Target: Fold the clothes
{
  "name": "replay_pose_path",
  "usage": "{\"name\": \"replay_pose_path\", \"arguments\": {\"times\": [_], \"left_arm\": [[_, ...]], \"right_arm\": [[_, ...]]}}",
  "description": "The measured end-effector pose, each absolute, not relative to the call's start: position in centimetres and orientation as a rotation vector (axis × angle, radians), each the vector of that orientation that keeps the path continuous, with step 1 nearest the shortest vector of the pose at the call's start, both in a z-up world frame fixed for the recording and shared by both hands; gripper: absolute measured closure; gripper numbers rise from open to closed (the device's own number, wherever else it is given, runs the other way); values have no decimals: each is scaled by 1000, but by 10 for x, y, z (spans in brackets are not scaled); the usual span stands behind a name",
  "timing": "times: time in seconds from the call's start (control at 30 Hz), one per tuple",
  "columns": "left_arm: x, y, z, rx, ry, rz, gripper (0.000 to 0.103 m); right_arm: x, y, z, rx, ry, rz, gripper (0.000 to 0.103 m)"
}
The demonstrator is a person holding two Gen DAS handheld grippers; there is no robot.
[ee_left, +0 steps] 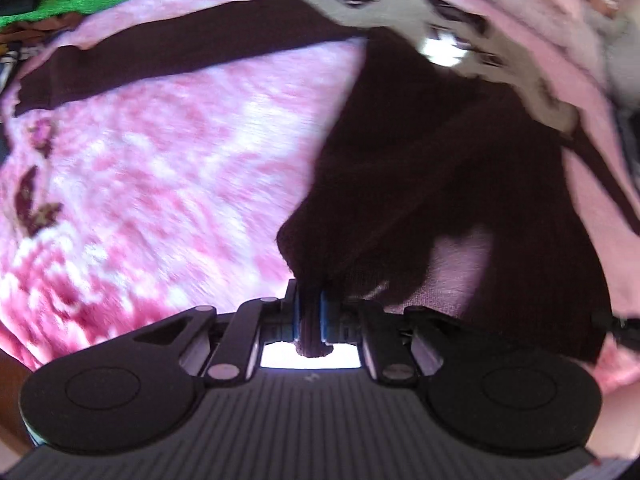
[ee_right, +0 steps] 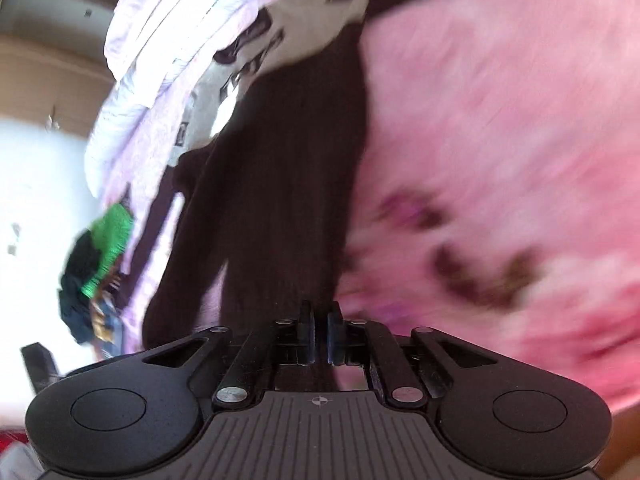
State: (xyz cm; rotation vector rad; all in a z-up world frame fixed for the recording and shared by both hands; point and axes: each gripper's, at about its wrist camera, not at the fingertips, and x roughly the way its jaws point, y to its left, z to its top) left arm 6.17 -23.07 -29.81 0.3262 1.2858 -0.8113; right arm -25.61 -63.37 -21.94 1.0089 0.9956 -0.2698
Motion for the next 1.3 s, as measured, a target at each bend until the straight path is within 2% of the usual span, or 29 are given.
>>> {"name": "replay_pose_path", "arguments": {"times": [0.1, 0.2, 0.27, 0.3, 0.33, 0.37, 0.5, 0.6, 0.67, 0.73, 0.8, 0.9, 1.03, 1.1, 1.2, 1.3], "left_arm": [[36, -221, -294, 325, 1338, -914, 96], [7, -225, -315, 447, 1397, -909, 97], [-6, -228, -332, 579, 1424, -845, 97], [-8, -228, -335, 610, 1433, -819, 97], [-7, -227, -332, 605, 1424, -802, 97], [-4, -227, -326, 577, 1403, -792, 97], [7, -244, -294, 526, 1210, -790, 94], [5, -280, -294, 527, 1137, -861, 89], [-6, -305, -303, 539, 1111, -911, 82], [-19, -321, -320, 591, 1118, -927, 81], [-28, -320, -338, 632, 1182, -921, 81], [-50, -292, -345, 691, 1181, -918, 80], [-57, -264, -342, 738, 1296, -889, 80], [-56, -259, -335, 755, 1350, -859, 80], [-57, -259, -302, 770, 1306, -883, 80], [-57, -266, -257, 728, 1233, -952, 69]], "right_arm": [[-275, -642, -220, 966, 1079, -337, 102], [-261, -639, -245, 930, 1216, -431, 102], [-252, -632, -250, 826, 1358, -486, 94], [-245, -626, -247, 743, 1386, -506, 78], [-238, -621, -241, 660, 1379, -528, 68], [-231, -616, -231, 591, 1335, -538, 66], [-199, -598, -204, 452, 1126, -515, 66], [-172, -582, -212, 406, 1072, -459, 66], [-169, -571, -229, 368, 1115, -431, 66], [-169, -558, -249, 388, 1219, -404, 66], [-188, -547, -249, 346, 1206, -410, 65], [-206, -541, -248, 401, 1271, -435, 65], [-210, -549, -241, 529, 1429, -462, 64], [-213, -551, -224, 554, 1416, -509, 64], [-215, -553, -178, 619, 1292, -533, 64], [-213, -555, -128, 690, 1160, -566, 63]]}}
